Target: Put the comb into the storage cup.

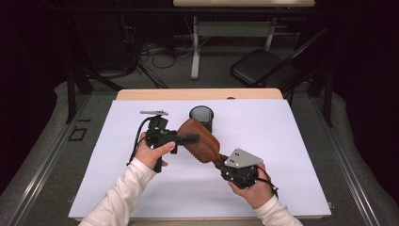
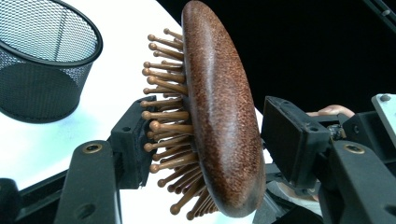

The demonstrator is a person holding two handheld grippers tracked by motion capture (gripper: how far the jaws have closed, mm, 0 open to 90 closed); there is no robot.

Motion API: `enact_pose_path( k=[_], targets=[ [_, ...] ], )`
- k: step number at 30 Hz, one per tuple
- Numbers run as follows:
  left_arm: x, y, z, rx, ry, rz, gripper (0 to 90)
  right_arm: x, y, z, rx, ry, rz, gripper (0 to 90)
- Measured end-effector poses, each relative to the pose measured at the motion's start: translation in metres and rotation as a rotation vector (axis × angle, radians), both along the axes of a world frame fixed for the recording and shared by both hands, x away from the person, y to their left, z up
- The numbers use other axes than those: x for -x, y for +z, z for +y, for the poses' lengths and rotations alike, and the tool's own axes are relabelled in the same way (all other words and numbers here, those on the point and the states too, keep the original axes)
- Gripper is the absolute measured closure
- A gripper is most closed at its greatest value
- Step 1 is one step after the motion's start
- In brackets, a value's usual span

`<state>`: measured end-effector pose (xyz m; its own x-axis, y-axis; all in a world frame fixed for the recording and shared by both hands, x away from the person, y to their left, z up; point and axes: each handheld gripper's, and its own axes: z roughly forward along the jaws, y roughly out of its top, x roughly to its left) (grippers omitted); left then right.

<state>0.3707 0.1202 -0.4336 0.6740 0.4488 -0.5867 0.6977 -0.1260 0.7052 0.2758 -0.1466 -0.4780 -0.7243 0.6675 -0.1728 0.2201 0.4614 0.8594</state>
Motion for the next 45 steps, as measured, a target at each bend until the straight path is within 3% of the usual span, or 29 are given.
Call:
enact_pose_path(
  k=[29,45],
  targets=[
    [0.000,0.004,0.003,0.093,-0.006,0.066,49.6,-0.005,-0.012,0.003,-0.001,0.000,-0.034,72.4],
    [-0.003,0.007,0.001,0.086,-0.007,0.093,51.9,-0.006,-0.013,0.003,-0.027,-0.004,-0.020,72.2]
  ],
)
